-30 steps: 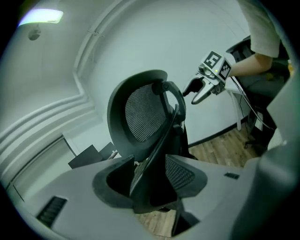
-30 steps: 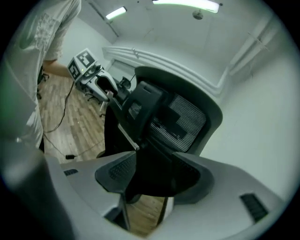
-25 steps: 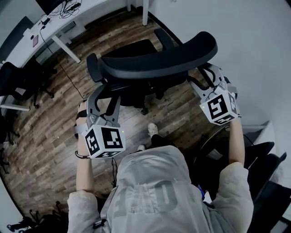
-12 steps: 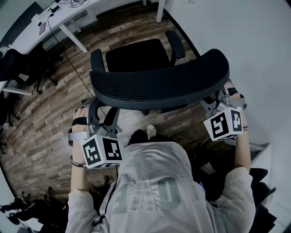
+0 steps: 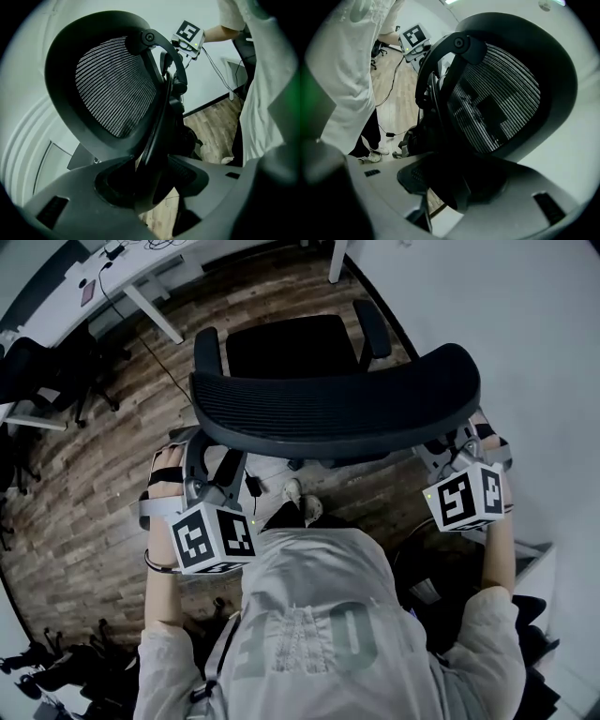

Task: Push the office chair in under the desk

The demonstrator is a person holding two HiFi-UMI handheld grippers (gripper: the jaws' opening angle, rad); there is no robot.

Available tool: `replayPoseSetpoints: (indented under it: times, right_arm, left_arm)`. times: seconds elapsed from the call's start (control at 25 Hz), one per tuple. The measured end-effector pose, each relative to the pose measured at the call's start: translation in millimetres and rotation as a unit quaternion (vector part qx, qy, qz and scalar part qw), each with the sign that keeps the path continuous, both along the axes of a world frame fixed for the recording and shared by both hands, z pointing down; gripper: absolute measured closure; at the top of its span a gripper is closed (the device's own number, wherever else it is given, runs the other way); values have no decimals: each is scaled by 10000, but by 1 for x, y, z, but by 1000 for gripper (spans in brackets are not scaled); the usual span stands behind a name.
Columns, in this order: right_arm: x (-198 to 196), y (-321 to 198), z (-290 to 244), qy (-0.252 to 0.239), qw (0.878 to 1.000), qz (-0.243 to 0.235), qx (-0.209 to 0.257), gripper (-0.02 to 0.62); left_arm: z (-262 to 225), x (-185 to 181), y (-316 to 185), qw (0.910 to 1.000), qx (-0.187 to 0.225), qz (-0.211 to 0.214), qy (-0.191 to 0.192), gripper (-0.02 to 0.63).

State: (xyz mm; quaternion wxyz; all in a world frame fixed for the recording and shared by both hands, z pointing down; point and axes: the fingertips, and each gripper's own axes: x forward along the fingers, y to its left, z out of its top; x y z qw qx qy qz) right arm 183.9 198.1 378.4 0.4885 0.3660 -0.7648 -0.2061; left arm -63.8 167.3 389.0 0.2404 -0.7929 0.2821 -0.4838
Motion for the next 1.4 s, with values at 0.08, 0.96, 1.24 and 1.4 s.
replayPoseSetpoints:
  times: [0.08, 0.96, 1.24, 1.4]
  right_arm:
    - [0, -13, -2, -29, 10000, 24, -2, 410]
    - [10, -176, 7, 224, 9996, 175, 78, 419]
    - [2, -242, 9, 112, 9998, 160, 78, 419]
    - [1, -283, 6, 87, 9998, 155, 113, 419]
  left_arm:
    - [-2, 0, -16, 10000, -68, 28, -47, 383]
    - [1, 8, -165, 9999, 107, 85, 66, 394]
    - [0, 0, -233, 9998, 141, 63, 87, 393]
    - [-2, -1, -274, 9997, 248, 8, 36, 393]
